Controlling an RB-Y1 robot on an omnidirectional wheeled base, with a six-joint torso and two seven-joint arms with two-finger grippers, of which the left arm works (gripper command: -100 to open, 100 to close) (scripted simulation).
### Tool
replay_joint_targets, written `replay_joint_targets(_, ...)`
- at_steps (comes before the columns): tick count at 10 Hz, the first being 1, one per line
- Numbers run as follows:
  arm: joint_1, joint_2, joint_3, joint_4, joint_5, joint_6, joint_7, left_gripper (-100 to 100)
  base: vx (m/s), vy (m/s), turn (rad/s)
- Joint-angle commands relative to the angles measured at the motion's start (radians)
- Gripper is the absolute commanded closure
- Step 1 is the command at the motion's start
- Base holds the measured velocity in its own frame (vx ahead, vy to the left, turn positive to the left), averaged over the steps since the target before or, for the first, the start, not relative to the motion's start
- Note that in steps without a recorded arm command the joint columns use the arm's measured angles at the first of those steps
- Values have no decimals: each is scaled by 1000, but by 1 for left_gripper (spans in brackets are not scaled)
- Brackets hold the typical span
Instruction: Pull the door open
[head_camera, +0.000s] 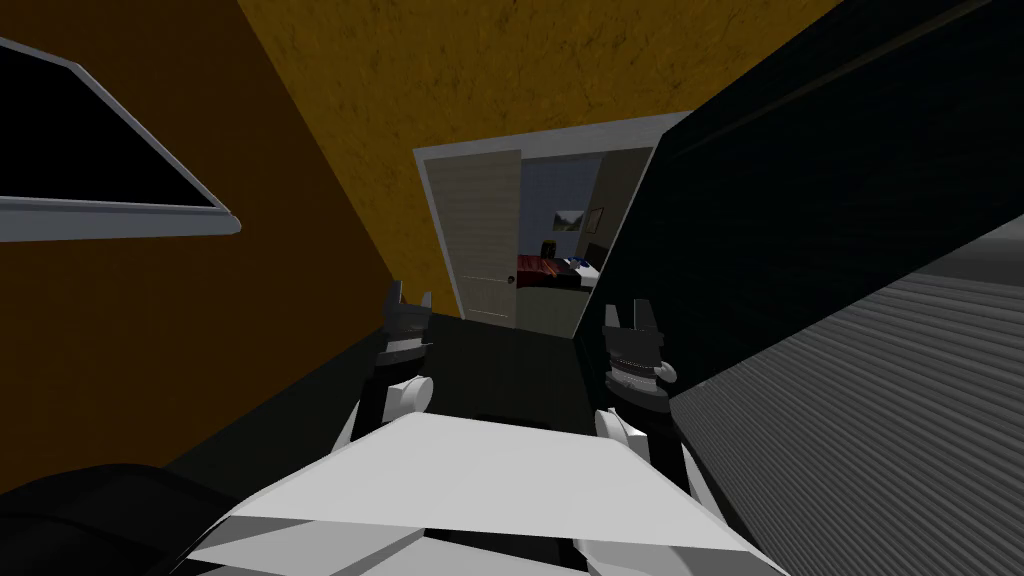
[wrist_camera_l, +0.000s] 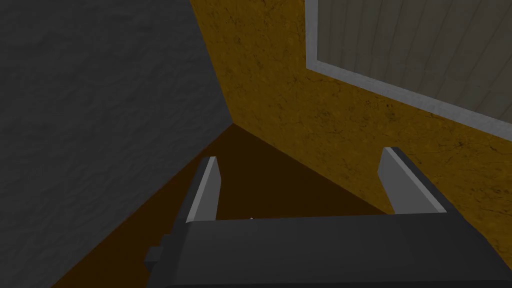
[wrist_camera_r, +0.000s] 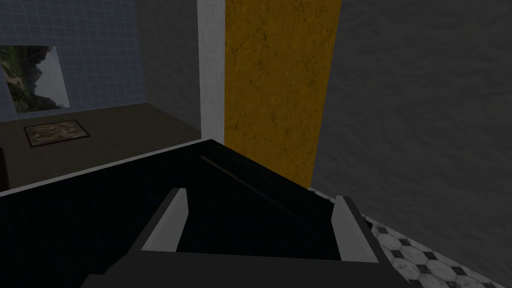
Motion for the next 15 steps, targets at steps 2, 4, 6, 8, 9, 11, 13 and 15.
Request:
replay_joint_targets(2,-12,23,11,50,-14,-14,-50,-100,88,-3,-53)
replay_joint_targets(4,-19,35,18,80,-23,-23,-81,-100,112,-11,-38)
replay_joint_targets(6,-28,48,28,121,-35,-34,-122,-100,112,-20,-52)
replay_joint_targets(8,-35,57,34,149,-43,-42,-150,-100,102,1,-37)
replay_joint_targets(9,-39,62,38,166,-48,-47,-168,-100,79,-6,-43)
replay_joint_targets(11,-47,71,46,201,-58,-56,-202,-100,80,-5,-43)
replay_joint_targets(13,-55,80,54,235,-67,-66,-237,-100,94,-12,-39)
replay_joint_targets(15,-65,88,63,275,-79,-77,-277,-100,92,-12,-52)
